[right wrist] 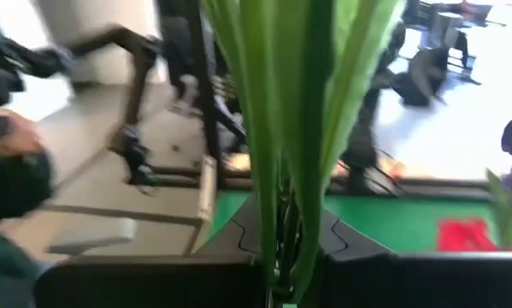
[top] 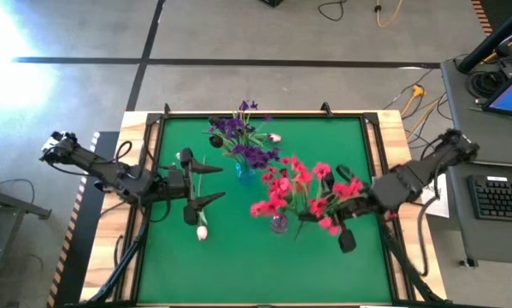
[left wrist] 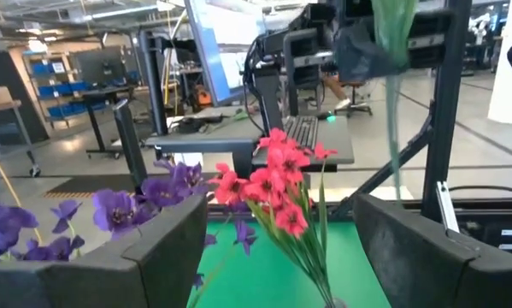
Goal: Sort flowers into vase by color
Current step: Put the pink flowers into the purple vase
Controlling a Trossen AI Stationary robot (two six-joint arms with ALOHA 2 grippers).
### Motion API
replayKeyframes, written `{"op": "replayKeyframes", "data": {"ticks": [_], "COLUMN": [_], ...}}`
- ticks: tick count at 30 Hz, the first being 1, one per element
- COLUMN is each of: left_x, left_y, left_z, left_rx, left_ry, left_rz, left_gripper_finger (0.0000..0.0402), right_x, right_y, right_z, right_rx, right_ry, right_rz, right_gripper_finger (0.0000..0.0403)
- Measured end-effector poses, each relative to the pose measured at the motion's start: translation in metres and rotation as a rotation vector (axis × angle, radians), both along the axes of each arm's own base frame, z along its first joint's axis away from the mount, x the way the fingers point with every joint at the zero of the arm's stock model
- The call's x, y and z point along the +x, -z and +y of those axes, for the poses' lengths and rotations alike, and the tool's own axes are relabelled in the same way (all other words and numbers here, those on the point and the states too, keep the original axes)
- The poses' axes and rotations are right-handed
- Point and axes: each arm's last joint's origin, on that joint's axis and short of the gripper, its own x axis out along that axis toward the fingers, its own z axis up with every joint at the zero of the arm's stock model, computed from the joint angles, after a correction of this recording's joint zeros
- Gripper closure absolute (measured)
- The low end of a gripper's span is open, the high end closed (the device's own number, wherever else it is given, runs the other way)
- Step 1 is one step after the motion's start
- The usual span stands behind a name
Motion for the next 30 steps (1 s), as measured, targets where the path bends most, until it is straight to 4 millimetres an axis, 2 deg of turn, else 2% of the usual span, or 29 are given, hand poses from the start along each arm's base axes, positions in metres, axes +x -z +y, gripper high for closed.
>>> {"op": "replayKeyframes", "data": {"ticks": [5,8,11,17,25,30], "left_x": [0.002,0.005,0.010,0.017,0.017,0.016], "left_y": [0.003,0.005,0.010,0.016,0.020,0.021], "left_z": [-0.001,-0.002,-0.004,-0.008,-0.008,-0.007], "left_rx": [-0.005,0.000,0.007,-0.009,-0.049,-0.059], "left_ry": [-0.001,-0.001,-0.002,-0.002,-0.007,-0.009], "left_rz": [0.018,0.028,0.046,0.070,0.096,0.105], "left_gripper_finger": [0.0119,0.0119,0.0119,0.0119,0.0119,0.0119], "right_x": [-0.007,-0.009,-0.014,-0.017,-0.004,0.002], "right_y": [0.024,0.046,0.067,0.099,0.121,0.116], "right_z": [0.003,0.000,-0.006,-0.012,-0.006,-0.003], "right_rx": [0.019,0.048,0.079,-0.008,-0.065,-0.019], "right_ry": [0.082,0.104,0.218,0.359,0.408,0.413], "right_rz": [0.002,-0.004,-0.034,-0.059,-0.042,-0.116], "right_gripper_finger": [0.0385,0.0385,0.0385,0.0385,0.0385,0.0385]}}
